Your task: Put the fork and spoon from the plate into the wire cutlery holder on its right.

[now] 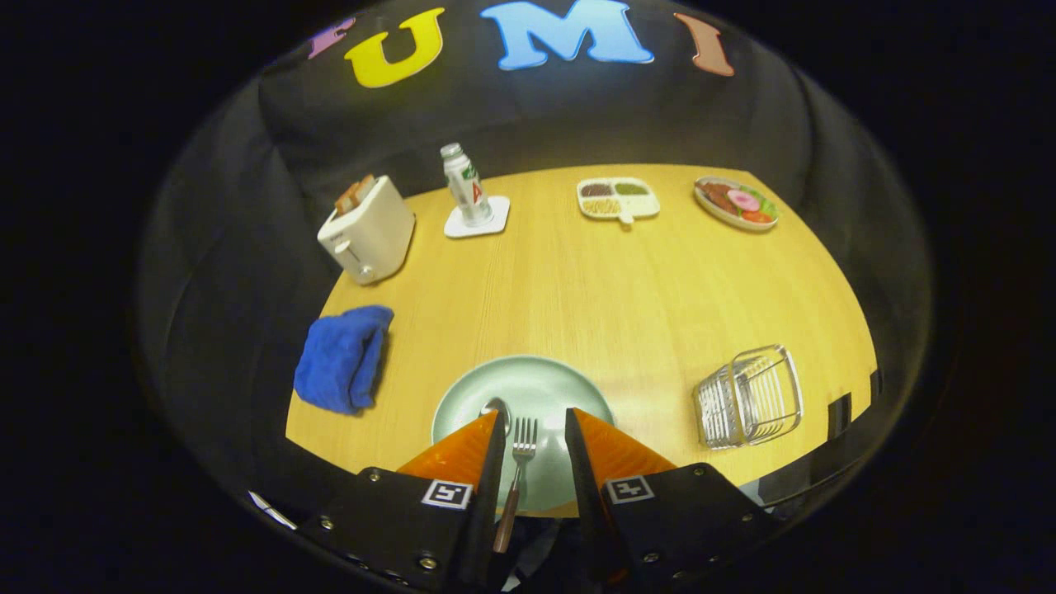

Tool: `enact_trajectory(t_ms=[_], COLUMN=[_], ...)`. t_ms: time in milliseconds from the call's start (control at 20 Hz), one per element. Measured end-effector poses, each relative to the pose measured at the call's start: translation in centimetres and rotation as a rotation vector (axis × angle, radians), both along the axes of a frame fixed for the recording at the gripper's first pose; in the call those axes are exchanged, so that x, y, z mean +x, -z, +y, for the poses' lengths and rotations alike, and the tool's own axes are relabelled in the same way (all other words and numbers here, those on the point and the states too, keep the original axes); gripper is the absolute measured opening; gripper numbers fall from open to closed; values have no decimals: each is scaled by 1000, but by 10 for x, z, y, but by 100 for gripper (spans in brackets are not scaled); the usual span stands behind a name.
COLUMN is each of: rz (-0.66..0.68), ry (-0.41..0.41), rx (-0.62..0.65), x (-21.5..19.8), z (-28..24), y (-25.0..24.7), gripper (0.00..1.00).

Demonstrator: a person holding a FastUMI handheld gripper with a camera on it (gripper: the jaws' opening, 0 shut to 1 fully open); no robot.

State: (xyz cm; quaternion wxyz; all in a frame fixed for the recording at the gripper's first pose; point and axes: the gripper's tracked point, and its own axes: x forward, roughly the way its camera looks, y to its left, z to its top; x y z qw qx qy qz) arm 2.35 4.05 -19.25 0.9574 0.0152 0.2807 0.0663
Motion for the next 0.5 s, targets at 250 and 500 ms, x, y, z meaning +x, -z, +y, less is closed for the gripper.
enact_trajectory(t_ms=[250,500], rz=[200,296], ry=[-53,-85], rx=[-27,-65], x=[-2,-4], z=[13,19], y=[74,111], gripper=[30,28])
